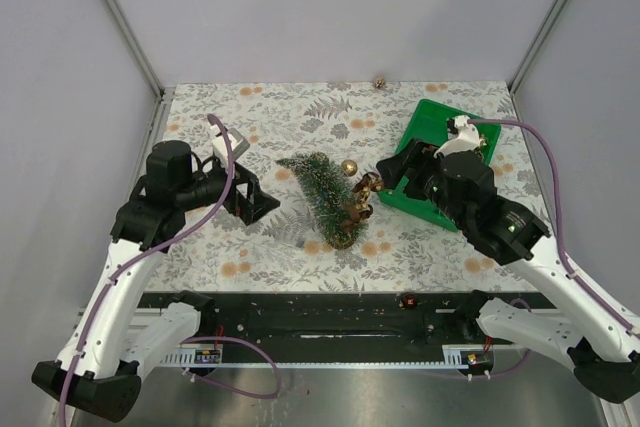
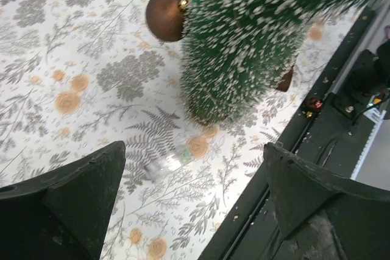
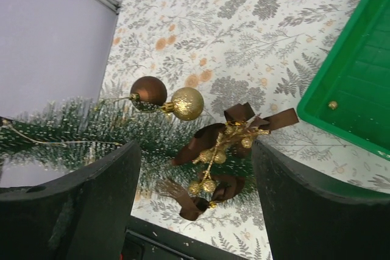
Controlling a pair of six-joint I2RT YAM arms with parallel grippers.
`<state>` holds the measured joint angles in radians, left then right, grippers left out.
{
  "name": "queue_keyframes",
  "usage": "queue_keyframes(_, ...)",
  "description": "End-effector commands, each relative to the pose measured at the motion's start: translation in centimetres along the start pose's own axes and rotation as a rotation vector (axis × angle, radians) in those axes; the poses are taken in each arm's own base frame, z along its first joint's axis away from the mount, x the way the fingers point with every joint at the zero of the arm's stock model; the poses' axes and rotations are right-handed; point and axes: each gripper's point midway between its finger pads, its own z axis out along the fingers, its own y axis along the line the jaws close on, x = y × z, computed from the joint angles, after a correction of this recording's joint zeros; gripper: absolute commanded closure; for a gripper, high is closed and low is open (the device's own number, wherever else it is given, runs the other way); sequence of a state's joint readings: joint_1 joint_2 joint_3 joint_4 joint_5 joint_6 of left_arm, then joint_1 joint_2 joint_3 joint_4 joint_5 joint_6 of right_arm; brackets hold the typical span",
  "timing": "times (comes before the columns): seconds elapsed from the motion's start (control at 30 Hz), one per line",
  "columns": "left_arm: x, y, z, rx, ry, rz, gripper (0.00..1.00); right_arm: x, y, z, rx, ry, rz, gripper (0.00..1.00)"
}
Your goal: Decorate the small christmas tree
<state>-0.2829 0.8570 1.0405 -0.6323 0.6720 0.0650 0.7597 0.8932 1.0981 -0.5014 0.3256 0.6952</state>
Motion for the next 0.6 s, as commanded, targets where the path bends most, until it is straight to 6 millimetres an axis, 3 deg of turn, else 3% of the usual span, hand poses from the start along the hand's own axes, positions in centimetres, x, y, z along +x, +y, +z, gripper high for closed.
queue_keyframes(0.0, -0.5, 1.9, -2.5, -0.182, 0.041, 0.04, 0.01, -1.1, -0.4, -0.2, 0.053, -0.02, -0.037, 0.17)
queue_keyframes(0.27, 0.4, 7.0, -5.8, -0.557, 0.165, -0.08, 0.01, 0.7, -2.2, 0.0, 0.153, 0.083, -0.109, 0.06)
queue_keyframes(0.57, 0.4, 7.3, -8.3, -0.67, 0.079, -0.058, 0.01, -0.5, -3.0, -2.8, 0.146, 0.058, -0.139, 0.0)
